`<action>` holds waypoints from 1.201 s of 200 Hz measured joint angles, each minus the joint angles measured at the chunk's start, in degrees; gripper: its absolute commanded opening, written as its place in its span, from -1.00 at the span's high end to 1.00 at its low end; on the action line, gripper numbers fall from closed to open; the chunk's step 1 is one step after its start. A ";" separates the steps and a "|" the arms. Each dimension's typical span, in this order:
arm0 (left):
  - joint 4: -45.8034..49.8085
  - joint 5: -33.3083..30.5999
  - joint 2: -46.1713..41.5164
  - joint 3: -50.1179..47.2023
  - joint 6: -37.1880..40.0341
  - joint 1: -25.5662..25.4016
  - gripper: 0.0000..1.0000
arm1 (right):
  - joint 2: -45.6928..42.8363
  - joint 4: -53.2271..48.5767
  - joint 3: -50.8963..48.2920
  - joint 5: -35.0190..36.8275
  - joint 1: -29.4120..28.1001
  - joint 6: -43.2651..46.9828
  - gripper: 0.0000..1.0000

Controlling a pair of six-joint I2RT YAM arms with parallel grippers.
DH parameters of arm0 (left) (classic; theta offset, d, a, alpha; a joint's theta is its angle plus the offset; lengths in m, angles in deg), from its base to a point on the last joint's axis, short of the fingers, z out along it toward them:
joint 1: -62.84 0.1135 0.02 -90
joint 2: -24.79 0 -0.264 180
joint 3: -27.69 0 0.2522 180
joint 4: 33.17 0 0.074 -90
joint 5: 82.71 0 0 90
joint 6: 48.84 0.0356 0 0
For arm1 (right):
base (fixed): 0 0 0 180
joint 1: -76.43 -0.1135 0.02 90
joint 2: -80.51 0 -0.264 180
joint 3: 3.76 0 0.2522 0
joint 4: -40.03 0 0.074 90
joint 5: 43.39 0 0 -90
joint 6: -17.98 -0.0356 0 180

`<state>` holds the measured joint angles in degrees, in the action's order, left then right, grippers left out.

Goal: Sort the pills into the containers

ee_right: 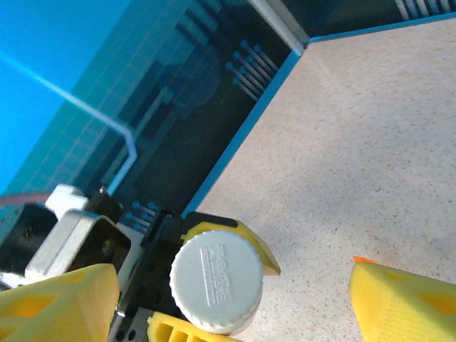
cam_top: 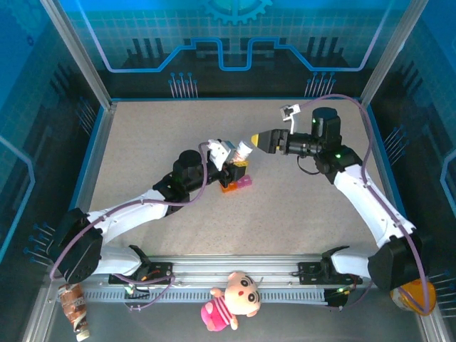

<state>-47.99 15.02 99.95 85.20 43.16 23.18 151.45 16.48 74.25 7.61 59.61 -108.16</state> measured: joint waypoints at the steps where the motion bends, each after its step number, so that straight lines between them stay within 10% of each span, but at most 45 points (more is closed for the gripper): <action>1: 0.00 -0.02 0.02 0.02 0.02 0.02 1.00 | -0.04 -0.15 0.02 0.20 0.00 -0.22 -0.69; 125: 1.75 -0.87 0.48 0.90 1.53 0.02 1.00 | 3.58 -5.68 5.20 12.39 -8.63 -10.38 -0.48; 178: 1.70 -0.87 1.29 0.94 1.55 0.02 1.00 | 5.40 -6.43 5.27 13.25 -10.34 -9.51 0.14; 240: 1.70 0.59 1.46 1.51 0.85 0.07 1.00 | 5.44 -1.79 2.64 2.71 -6.21 4.42 0.10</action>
<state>-46.29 15.61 101.41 86.71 44.01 23.24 156.89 14.69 76.90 10.32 53.40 -103.74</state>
